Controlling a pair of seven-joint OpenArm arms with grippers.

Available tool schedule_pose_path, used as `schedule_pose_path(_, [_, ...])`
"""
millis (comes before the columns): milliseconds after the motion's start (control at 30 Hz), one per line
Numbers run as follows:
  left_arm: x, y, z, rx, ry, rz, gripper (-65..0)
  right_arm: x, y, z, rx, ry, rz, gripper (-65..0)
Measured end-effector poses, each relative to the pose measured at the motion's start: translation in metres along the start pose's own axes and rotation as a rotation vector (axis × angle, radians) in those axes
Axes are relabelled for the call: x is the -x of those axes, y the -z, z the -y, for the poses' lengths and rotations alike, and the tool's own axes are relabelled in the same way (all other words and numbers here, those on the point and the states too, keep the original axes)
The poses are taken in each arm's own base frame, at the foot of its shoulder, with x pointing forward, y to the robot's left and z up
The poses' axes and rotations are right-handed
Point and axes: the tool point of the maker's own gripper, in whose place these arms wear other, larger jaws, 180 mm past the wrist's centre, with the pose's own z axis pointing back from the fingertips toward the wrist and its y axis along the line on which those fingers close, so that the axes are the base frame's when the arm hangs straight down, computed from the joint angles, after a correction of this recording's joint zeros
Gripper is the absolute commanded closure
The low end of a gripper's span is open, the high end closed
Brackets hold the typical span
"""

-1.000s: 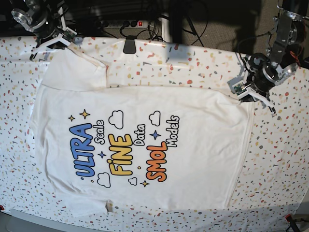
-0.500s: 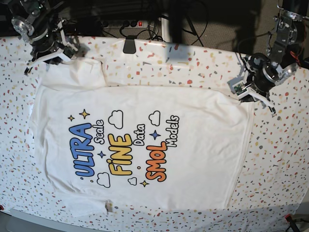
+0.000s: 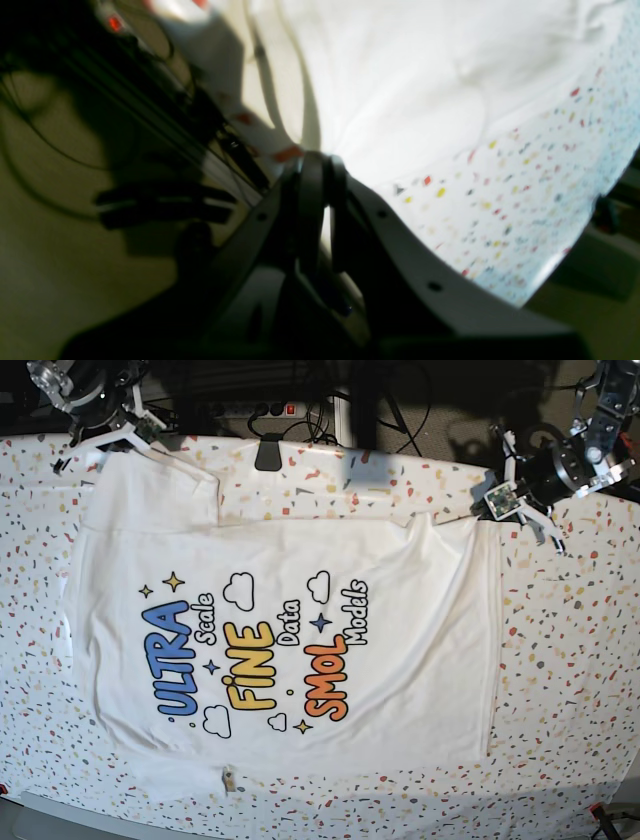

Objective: Fold the T-shirt properly
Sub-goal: 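Lift the shoulder corners and fold them over toward the hem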

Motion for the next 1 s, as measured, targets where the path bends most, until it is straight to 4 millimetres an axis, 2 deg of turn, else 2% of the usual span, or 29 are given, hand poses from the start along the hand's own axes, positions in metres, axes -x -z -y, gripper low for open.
schedule_pose_path(100, [0.003, -0.011, 0.000, 0.005, 0.031, -0.014, 0.0, 0.006, -0.012, -0.007, 0.020, 0.016, -0.014, 0.0])
schedule_pose_path(267, [0.024, -0.016, 0.017, 0.048, 0.022, -0.107, 0.0, 0.025, -0.030, -0.023, 0.028, 0.018, -0.060, 0.0])
schedule_pose_path(467, [0.033, -0.021, 0.034, 0.078, -0.003, -0.127, 0.0, 0.048, -0.051, -0.018, 0.149, 0.013, -0.132, 0.0])
schedule_pose_path(567, [0.035, -0.022, 0.038, 0.086, -0.006, -0.137, 0.0, 0.053, -0.057, -0.013, 0.194, 0.007, -0.143, 0.0])
schedule_pose_path(700, [0.036, -0.029, 0.020, 0.034, -0.004, -0.141, 0.0, 0.050, -0.060, 0.002, 0.282, 0.019, -0.130, 0.0])
schedule_pose_path(800, [0.027, -0.037, -0.003, -0.030, -0.052, -0.093, 0.0, 0.046, -0.063, 0.018, 0.366, 0.032, -0.109, 0.0])
schedule_pose_path(900, [0.010, -0.044, -0.026, -0.092, -0.079, 0.002, 0.0, 0.037, -0.056, 0.035, 0.424, 0.073, -0.082, 0.0])
schedule_pose_path(1000, [0.008, -0.045, -0.030, -0.102, -0.073, 0.010, 0.0, 0.021, -0.044, 0.054, 0.454, 0.165, -0.018, 0.0])
